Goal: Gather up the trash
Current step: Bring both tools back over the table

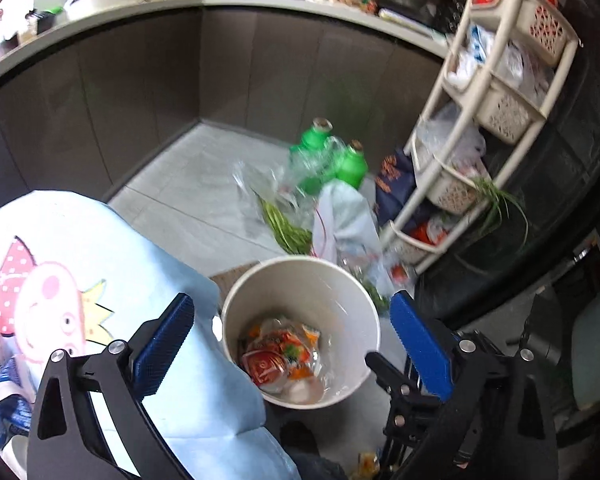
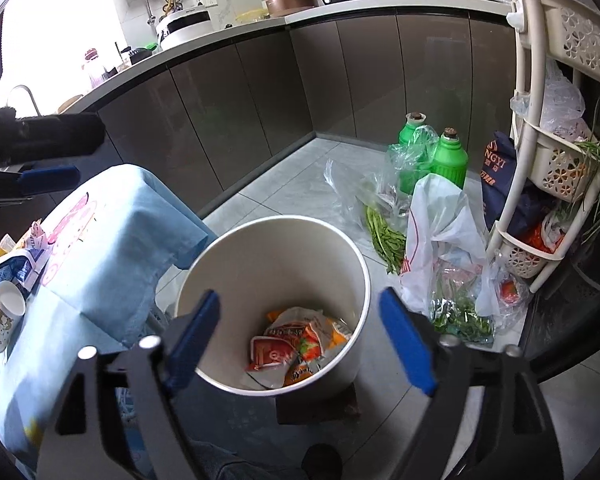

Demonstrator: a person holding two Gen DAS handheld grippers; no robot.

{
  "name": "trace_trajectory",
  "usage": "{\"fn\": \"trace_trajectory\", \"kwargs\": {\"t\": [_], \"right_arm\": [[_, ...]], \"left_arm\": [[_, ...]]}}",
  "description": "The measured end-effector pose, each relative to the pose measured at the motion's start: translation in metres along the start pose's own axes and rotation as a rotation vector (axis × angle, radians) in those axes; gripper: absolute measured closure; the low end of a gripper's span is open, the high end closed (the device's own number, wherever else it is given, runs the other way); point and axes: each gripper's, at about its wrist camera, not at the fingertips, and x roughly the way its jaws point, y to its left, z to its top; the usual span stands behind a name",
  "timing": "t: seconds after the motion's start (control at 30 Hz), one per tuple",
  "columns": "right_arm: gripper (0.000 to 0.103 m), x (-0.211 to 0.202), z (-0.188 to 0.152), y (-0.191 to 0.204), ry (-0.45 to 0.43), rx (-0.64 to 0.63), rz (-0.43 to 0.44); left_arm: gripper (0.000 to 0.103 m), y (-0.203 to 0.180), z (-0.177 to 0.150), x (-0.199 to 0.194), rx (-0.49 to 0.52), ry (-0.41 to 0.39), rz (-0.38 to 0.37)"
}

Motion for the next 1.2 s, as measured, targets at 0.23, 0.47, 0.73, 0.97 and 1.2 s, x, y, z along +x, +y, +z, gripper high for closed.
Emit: {"fn": "trace_trajectory", "kwargs": {"t": [0.23, 0.47, 0.73, 0.97, 1.2], "right_arm": [[0.004, -0.020, 0.012, 0.018, -0.045, -0.049, 0.013], [0.003, -0.053, 0.025, 0.053, -0.087, -0.117, 0.062], [0.003, -0.093, 0.035, 0.114, -0.133, -0.201, 0.181], [0.003, -0.108, 0.025, 0.178, -0.116, -0.313, 0.261], [0.003, -0.109, 0.012, 0.242, -0.053, -0.388, 0.391]], "left_arm": [[0.009, 0.007, 0.000, -0.030, -0.049, -0.028, 0.012], [0.009, 0.024, -0.015, -0.088, -0.123, -0.094, 0.079], [0.009, 0.070, -0.057, -0.170, -0.231, -0.155, 0.192], [0.009, 0.141, -0.124, -0.224, -0.408, -0.144, 0.270], [0.009, 0.200, -0.189, -0.261, -0.523, -0.127, 0.363]]}}
